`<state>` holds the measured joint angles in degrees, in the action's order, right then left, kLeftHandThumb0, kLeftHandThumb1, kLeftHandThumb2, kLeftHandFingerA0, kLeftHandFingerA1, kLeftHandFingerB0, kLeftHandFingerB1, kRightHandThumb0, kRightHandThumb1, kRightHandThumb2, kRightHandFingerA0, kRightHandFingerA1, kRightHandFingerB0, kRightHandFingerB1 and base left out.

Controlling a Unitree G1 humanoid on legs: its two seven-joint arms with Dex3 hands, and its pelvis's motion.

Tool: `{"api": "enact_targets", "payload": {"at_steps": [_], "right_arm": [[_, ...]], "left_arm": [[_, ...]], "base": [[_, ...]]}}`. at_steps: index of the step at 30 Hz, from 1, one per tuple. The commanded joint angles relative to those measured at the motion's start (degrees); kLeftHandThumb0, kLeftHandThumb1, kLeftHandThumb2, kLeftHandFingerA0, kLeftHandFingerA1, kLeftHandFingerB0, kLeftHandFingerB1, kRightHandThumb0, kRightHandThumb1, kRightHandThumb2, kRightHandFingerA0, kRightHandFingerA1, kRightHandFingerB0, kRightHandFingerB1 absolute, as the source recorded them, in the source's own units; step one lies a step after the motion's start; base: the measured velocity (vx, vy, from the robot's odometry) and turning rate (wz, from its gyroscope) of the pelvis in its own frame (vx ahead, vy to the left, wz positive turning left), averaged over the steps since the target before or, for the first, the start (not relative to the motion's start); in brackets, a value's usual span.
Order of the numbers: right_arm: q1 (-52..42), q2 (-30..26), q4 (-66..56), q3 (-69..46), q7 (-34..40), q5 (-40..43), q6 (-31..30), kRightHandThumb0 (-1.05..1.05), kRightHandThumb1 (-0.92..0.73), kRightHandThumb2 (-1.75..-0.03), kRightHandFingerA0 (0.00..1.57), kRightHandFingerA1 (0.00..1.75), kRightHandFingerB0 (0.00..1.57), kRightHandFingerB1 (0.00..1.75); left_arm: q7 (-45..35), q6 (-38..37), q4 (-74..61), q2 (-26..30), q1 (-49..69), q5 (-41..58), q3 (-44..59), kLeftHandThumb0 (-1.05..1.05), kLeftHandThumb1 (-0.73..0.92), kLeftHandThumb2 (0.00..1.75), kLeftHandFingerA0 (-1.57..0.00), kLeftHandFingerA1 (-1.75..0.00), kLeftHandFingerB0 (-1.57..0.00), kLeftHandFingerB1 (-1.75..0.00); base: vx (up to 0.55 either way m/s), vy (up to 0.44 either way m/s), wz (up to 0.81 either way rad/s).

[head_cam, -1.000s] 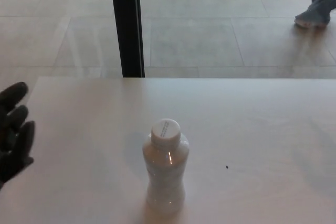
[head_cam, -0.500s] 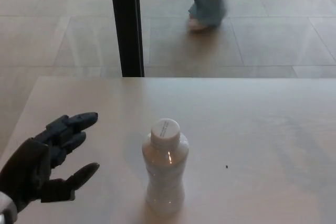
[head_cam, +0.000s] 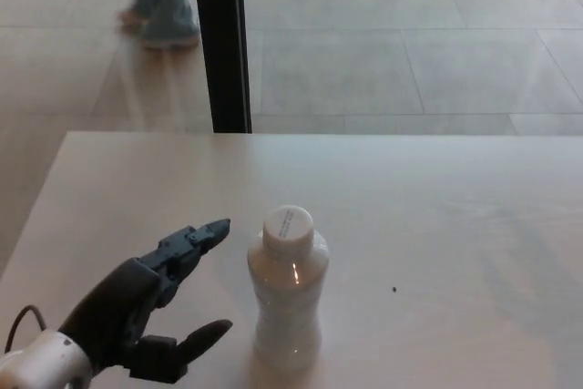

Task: The robot uses its left hand to to lift the bottle kept on the middle of the desk and tilts it towards its right hand. It then uses its right hand to rotate its cap to open it and places the bottle and cap back on the desk

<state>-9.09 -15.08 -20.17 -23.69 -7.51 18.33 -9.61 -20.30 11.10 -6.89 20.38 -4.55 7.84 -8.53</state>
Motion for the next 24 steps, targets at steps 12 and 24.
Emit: {"api": "enact_targets", "payload": {"at_steps": [12, 24], "right_arm": [[-0.35, 1.78, -0.2, -0.31, 0.73, 0.16, -0.95, -0.58, -0.8, -0.64, 0.54, 0.79, 0.31, 0.34], [-1.12, 1.58, -0.23, -1.46, -0.5, 0.69, 0.32, -0.56, -0.79, -0.64, 0.53, 0.87, 0.35, 0.34]], "left_arm": [[8.33, 3.05, 0.69, -4.91, -0.73, -11.3, -2.67, -0.96, 0.51, 1.0, 0.0, -0.22, 0.0, -0.02], [7.56, 4.75, 2.76, -7.08, 1.55, -11.59, -3.04, -1.03, 0.58, 0.97, 0.0, -0.2, 0.0, 0.0]], "base": [[0.0, 0.0, 0.0], [0.0, 0.0, 0.0]]}}
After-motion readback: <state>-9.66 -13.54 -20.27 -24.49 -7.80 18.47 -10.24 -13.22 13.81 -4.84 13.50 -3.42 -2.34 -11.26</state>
